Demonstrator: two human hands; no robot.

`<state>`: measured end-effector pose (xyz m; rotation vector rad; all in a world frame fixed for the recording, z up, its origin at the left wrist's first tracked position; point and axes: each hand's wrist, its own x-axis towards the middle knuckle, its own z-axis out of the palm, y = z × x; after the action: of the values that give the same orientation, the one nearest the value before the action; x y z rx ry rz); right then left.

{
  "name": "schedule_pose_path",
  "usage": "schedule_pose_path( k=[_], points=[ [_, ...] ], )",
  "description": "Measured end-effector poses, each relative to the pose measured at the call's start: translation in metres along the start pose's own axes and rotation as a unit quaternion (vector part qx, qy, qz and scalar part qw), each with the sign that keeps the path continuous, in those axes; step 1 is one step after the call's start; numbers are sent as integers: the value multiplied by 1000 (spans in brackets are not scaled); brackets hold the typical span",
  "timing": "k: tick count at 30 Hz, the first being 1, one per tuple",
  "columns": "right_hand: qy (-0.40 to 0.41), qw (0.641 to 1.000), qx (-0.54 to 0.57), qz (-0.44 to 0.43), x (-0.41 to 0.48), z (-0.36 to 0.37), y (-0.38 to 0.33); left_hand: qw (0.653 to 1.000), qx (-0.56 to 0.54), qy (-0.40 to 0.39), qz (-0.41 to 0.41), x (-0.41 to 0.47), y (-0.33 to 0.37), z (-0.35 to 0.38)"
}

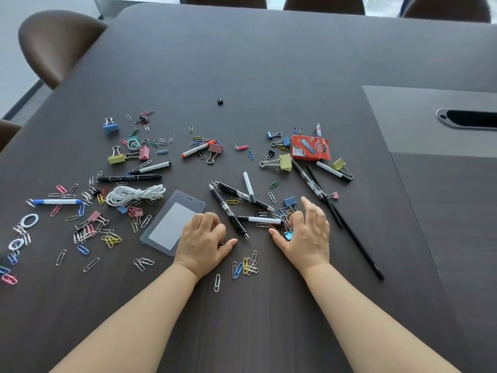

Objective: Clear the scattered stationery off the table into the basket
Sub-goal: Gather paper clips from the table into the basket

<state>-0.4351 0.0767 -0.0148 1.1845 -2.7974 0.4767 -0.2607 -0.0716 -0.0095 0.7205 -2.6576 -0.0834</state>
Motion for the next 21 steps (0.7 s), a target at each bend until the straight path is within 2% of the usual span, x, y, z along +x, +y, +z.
schedule_pose_path(
  k=[2, 7, 13, 21],
  points=[
    [-10, 999, 41, -9, 1, 0, 0, 1000, 3, -6, -12, 0, 0, 0],
    [53, 998, -28, -6, -5, 0, -5, 999, 7, -31, -10, -1, 4, -3],
    [75, 995, -65, -8, -11, 0, -9, 1000, 4, 9, 5, -5, 5, -2],
    [78, 996, -44, -29, -15, -2, -9, 999, -1, 38, -1, -7, 5, 2]
  ],
)
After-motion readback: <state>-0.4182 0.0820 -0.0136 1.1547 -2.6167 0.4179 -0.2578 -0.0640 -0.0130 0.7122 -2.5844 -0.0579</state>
